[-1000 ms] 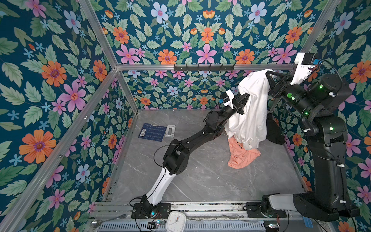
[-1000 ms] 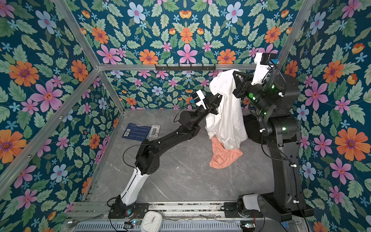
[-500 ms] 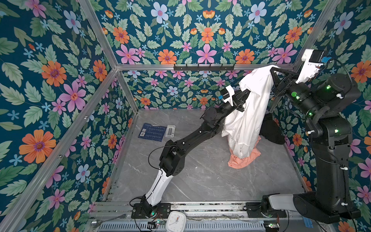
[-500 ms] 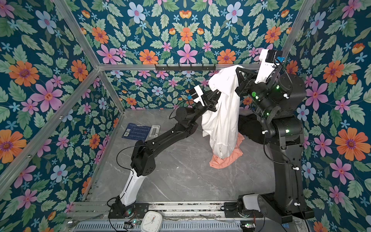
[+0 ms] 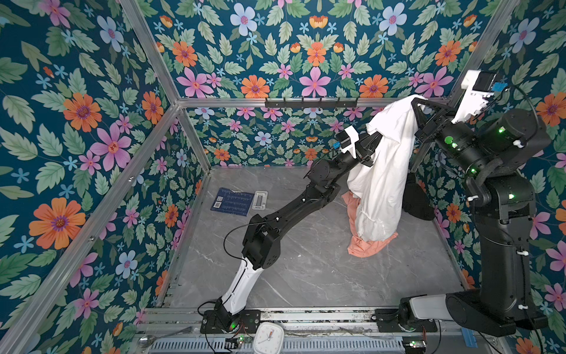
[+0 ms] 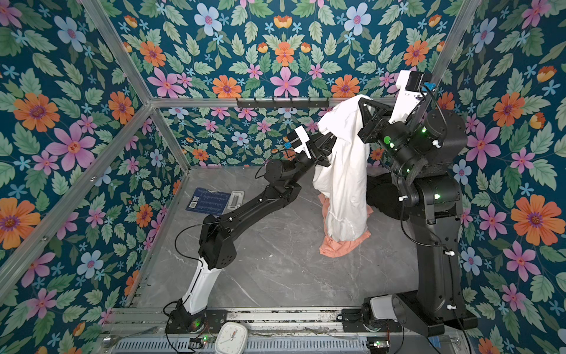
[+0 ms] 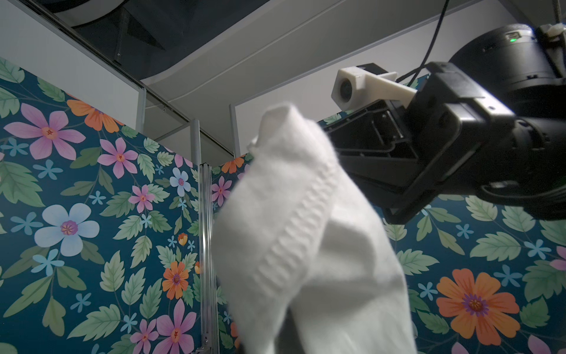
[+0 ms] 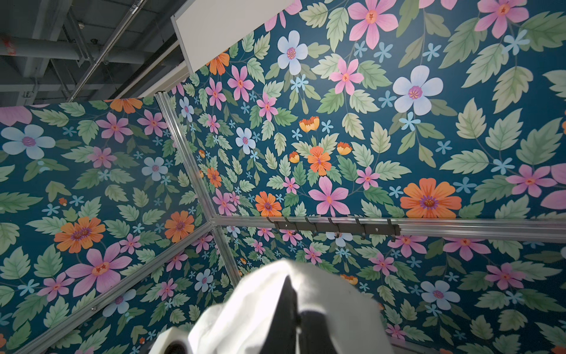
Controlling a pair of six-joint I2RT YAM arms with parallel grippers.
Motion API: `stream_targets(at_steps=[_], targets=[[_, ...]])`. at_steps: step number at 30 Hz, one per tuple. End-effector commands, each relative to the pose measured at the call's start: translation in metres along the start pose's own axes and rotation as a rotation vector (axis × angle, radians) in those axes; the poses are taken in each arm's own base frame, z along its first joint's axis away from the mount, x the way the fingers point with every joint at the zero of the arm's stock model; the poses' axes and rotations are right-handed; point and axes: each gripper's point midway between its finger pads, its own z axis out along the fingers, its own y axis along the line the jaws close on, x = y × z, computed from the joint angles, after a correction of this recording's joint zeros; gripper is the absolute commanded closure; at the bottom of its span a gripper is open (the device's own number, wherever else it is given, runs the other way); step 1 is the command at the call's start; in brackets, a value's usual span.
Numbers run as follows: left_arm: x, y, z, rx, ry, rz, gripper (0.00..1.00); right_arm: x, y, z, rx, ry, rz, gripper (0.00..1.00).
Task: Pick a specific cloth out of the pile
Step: 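Raise the white shirt high with both grippers, pulling it off the pile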
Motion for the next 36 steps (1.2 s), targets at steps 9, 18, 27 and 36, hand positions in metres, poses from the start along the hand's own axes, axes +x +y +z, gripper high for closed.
stream_targets(at_steps=[9, 18, 27, 36], targets=[[-0.024, -0.002, 0.008, 0.035, -0.011, 0.058, 1.0, -0.018, 0.028, 0.01, -0.095, -0.047, 0.01, 1.0], [-0.04, 0.001, 0.01, 0.025, -0.03, 0.071, 1.0, -0.015, 0.048, 0.02, -0.134, -0.039, -0.01, 1.0], [-0.056, 0.012, 0.001, -0.006, -0.019, 0.088, 1.0, -0.008, 0.054, 0.028, -0.15, -0.02, 0.009, 1.0], [-0.082, 0.02, -0.014, -0.037, -0.018, 0.119, 1.0, 0.005, 0.069, 0.041, -0.175, 0.001, 0.01, 1.0]])
